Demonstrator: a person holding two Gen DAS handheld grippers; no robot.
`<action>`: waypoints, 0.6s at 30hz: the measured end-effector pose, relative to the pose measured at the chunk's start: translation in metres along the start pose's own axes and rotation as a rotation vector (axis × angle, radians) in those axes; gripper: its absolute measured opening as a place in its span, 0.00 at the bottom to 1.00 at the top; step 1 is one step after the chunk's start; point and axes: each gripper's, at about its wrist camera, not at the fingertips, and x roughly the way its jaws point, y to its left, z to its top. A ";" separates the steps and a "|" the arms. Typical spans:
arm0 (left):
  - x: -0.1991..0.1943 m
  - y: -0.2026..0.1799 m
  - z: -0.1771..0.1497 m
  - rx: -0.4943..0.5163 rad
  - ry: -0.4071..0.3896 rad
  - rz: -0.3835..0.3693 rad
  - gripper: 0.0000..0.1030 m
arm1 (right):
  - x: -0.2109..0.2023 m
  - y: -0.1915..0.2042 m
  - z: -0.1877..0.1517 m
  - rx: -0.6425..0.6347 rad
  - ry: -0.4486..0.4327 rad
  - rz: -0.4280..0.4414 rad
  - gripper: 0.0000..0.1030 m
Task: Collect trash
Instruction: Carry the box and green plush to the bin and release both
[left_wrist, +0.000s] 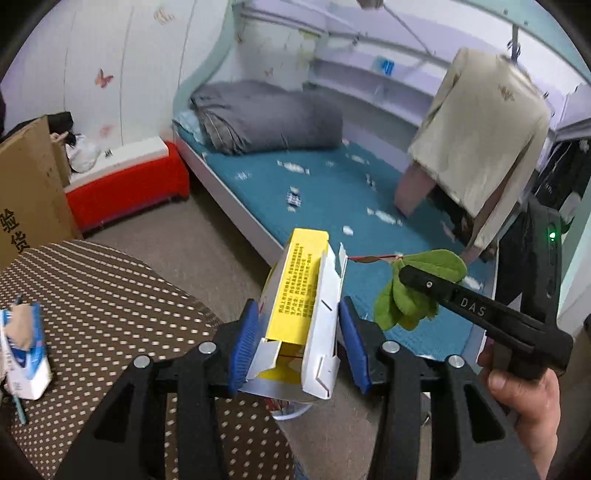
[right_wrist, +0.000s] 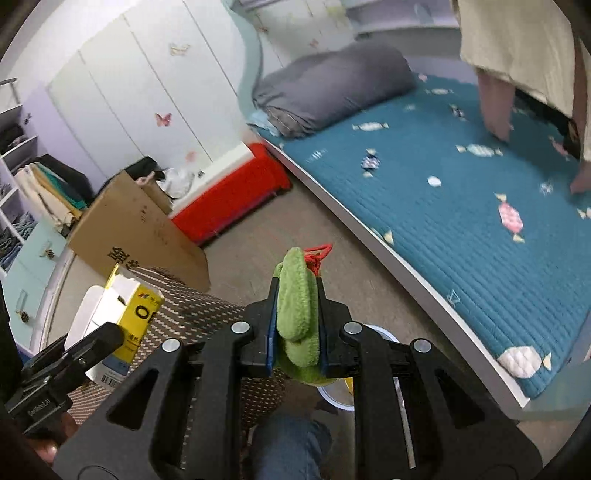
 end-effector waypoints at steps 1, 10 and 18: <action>0.007 -0.001 0.001 0.001 0.012 -0.001 0.43 | 0.007 -0.005 -0.001 0.010 0.013 -0.005 0.16; 0.092 -0.010 -0.001 0.035 0.170 0.013 0.43 | 0.073 -0.042 -0.015 0.083 0.131 -0.048 0.16; 0.133 -0.009 -0.009 0.091 0.290 0.049 0.84 | 0.136 -0.068 -0.038 0.181 0.250 -0.042 0.53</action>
